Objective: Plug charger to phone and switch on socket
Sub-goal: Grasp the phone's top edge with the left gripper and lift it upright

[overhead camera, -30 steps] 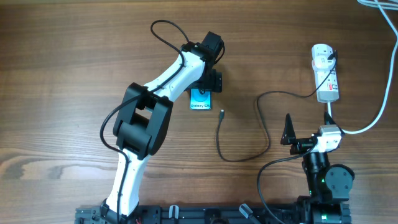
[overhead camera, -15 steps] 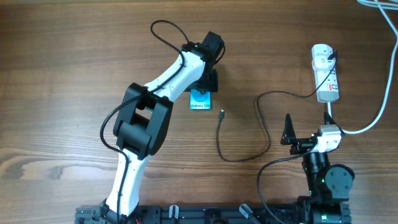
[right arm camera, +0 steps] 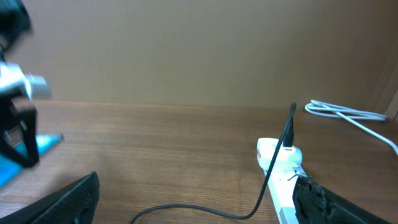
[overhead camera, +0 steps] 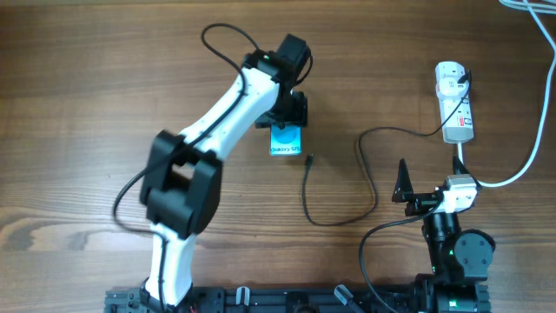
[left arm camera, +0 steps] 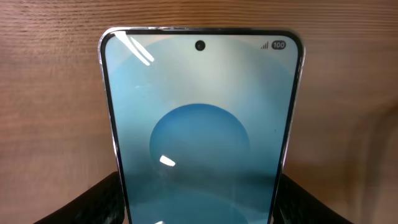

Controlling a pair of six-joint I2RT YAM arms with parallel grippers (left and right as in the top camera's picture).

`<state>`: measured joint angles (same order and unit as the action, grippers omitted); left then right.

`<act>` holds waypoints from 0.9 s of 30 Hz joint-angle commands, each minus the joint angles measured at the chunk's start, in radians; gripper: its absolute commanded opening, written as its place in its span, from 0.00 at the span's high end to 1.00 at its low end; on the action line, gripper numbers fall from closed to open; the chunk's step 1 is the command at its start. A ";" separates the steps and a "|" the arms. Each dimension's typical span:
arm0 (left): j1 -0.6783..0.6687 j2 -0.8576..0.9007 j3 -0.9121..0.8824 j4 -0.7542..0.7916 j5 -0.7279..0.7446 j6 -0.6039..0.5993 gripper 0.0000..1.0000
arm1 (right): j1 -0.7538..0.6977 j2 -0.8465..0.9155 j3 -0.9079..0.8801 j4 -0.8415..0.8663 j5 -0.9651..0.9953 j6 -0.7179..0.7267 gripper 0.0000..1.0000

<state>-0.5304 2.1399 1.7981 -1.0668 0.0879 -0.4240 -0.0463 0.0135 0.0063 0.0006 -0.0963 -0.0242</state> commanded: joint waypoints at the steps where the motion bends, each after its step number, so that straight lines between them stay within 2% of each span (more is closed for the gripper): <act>1: 0.011 -0.151 0.003 -0.037 0.158 -0.003 0.34 | 0.004 -0.006 -0.001 0.003 -0.001 0.000 0.00; 7: 0.091 -0.278 0.003 -0.055 0.547 -0.005 0.33 | 0.004 -0.006 -0.001 0.003 -0.001 0.000 0.00; 12: 0.212 -0.301 0.003 -0.048 0.951 -0.128 0.35 | 0.004 -0.006 -0.001 0.003 -0.001 0.001 0.00; 16: 0.303 -0.301 0.003 -0.021 1.180 -0.249 0.36 | 0.004 -0.006 -0.001 0.003 -0.001 0.001 0.00; 21: 0.358 -0.301 0.003 0.002 1.190 -0.498 0.37 | 0.004 -0.006 -0.001 0.003 -0.001 0.000 0.00; 24: 0.360 -0.301 0.003 0.098 1.297 -0.582 0.37 | 0.004 -0.006 -0.001 0.003 -0.001 0.000 0.00; 27: 0.360 -0.301 0.003 0.178 1.344 -0.663 0.37 | 0.004 -0.006 -0.001 0.003 -0.001 0.000 0.00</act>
<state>-0.1738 1.8732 1.7962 -0.9203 1.3132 -0.9714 -0.0463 0.0135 0.0063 0.0006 -0.0963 -0.0242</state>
